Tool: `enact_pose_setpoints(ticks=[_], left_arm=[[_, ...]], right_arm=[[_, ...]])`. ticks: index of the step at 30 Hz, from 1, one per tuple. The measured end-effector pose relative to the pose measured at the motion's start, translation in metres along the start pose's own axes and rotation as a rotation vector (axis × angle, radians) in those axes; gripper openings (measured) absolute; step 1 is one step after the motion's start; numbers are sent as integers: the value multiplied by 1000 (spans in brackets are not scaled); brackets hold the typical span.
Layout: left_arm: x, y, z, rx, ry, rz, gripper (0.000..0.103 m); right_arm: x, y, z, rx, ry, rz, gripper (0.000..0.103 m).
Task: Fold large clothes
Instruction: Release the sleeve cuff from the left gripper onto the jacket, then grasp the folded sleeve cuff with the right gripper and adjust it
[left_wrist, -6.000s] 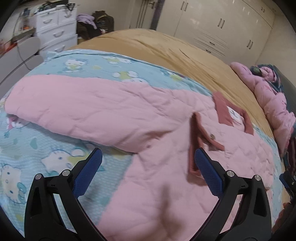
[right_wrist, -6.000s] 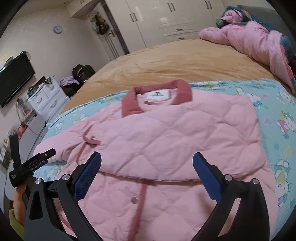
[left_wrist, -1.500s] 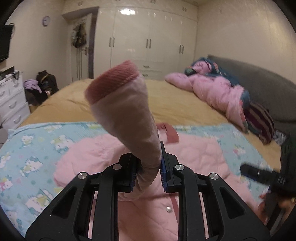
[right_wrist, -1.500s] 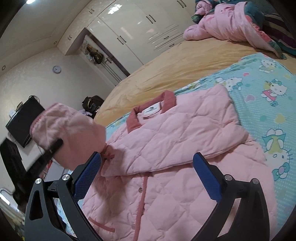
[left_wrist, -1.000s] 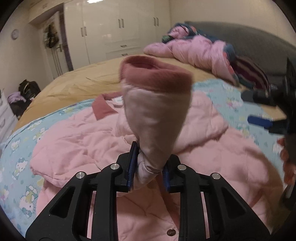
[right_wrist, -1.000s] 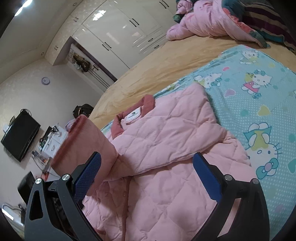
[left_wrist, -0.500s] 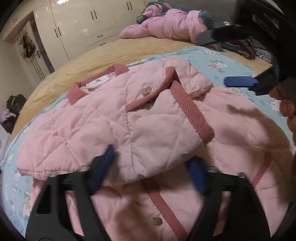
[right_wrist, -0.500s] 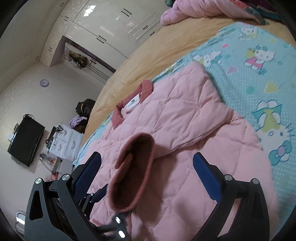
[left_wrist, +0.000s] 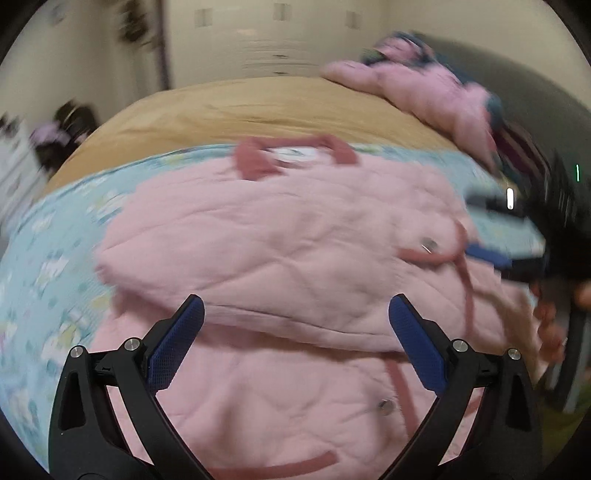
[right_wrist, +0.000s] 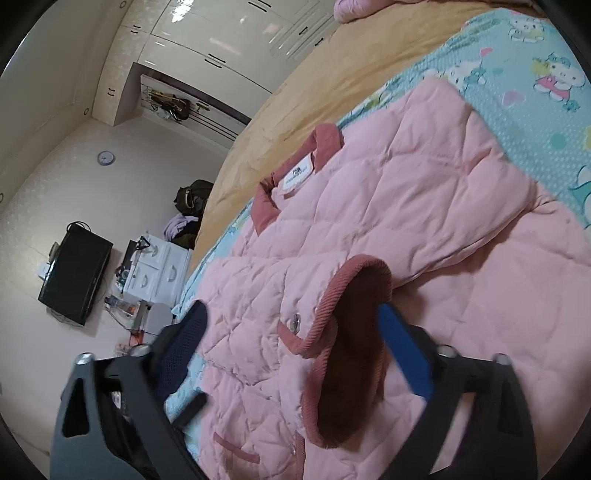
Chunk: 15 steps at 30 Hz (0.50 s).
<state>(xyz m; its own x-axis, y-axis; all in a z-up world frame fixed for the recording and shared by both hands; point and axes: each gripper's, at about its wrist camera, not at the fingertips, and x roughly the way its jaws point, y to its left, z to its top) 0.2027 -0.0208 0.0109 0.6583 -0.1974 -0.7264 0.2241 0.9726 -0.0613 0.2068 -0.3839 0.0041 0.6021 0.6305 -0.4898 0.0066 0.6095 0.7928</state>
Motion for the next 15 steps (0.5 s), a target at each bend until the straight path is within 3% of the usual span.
enact_pose_setpoints(ticks=[7,9,15], left_arm=[[-29,82,-1,-302,-72,17,94],[-38,96,-1,-356,-107,8,94],[-59,121,0,-414,-167,47,94]], right_arm=[[17,-10,3,45,-19,-27,57],[19,-12,5,44,-28,-27,52],[27,-15,5,10,-23,-22,20]])
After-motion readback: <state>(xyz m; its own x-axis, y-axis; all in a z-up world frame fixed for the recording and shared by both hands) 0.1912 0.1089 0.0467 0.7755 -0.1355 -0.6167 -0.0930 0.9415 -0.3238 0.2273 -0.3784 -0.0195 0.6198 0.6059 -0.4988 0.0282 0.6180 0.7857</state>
